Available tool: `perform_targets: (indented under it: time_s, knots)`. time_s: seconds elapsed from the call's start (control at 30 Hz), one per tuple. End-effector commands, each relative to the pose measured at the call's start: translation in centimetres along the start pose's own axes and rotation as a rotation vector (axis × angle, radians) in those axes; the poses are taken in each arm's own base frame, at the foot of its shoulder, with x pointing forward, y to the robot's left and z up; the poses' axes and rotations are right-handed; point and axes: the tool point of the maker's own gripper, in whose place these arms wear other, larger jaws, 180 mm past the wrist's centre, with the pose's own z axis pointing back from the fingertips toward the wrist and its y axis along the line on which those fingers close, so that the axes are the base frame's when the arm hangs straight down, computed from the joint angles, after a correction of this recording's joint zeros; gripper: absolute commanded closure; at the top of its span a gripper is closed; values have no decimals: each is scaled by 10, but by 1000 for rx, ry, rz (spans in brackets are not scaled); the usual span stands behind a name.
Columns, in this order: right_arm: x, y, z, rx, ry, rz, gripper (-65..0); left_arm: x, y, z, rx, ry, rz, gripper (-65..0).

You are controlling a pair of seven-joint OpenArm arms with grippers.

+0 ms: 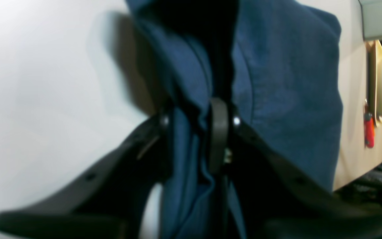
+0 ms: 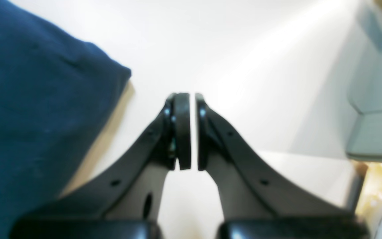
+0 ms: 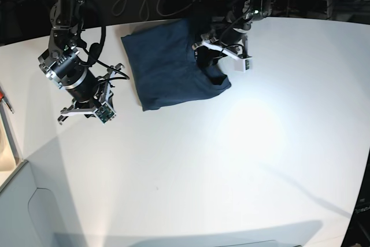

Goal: Fold the T-shirt properly
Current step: 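Grasp the stack edge with the left gripper and rotate the shirt, then release the shirt and pull both grippers back from the stack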

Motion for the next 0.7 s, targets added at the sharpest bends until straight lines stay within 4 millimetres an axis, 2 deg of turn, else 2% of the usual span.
perform_targets:
  time_s: [0.0, 0.07, 0.17, 0.37, 0.57, 0.67]
  knots:
    - [9, -6, 4, -16, -38, 7, -1, -3, -2, 1, -2, 13, -1, -81]
    - [3, -10, 7, -28, -26, -4, -1, 4, -5, -2, -7, 5, -15, -4]
    - [-10, -16, 11, -49, 1, -27, -1, 18, -2, -7, -13, 0, -63, 0]
    - [-28, -24, 19, -84, 38, -67, -1, 31, -35, -31, -116, 148, -319, 0]
    - [-45, -45, 30, -154, 73, -111, -1, 64, -72, -72, -170, 252, -665, 0]
    - [-60, -51, 38, -181, 106, -136, -1, 70, -87, -94, -174, 296, -816, 0]
